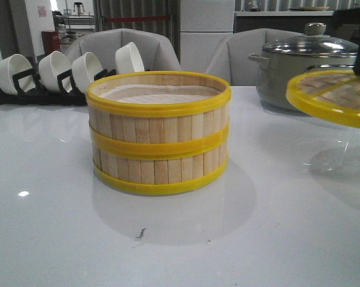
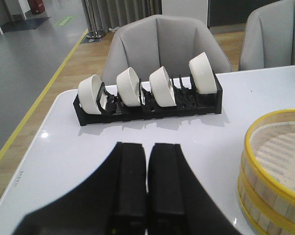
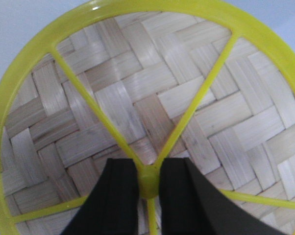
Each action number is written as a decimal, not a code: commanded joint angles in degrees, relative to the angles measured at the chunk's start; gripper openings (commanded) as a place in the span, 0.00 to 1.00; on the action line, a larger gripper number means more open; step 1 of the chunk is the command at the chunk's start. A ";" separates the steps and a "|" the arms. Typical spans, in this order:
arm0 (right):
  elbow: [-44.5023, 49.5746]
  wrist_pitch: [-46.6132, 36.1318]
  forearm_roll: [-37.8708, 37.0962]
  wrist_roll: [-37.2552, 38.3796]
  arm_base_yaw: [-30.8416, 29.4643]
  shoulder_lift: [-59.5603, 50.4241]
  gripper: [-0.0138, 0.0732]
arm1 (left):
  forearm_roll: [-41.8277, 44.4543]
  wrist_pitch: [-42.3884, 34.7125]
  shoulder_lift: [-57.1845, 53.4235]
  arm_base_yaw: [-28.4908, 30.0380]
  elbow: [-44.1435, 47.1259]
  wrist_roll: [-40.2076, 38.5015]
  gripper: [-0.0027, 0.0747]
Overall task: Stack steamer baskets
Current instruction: 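Lift the woven lid with the right gripper toward the basket stack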
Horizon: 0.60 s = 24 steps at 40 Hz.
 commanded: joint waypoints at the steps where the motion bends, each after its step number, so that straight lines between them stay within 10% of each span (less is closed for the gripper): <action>1: -7.08 0.48 1.81 -0.16 3.27 -3.76 0.22 | 0.06 -4.68 -0.08 0.10 -1.63 -0.05 0.15; 24: -21.98 0.90 5.47 -0.34 25.12 -0.24 0.22 | 0.06 -3.86 -0.08 0.10 -1.63 -0.05 0.15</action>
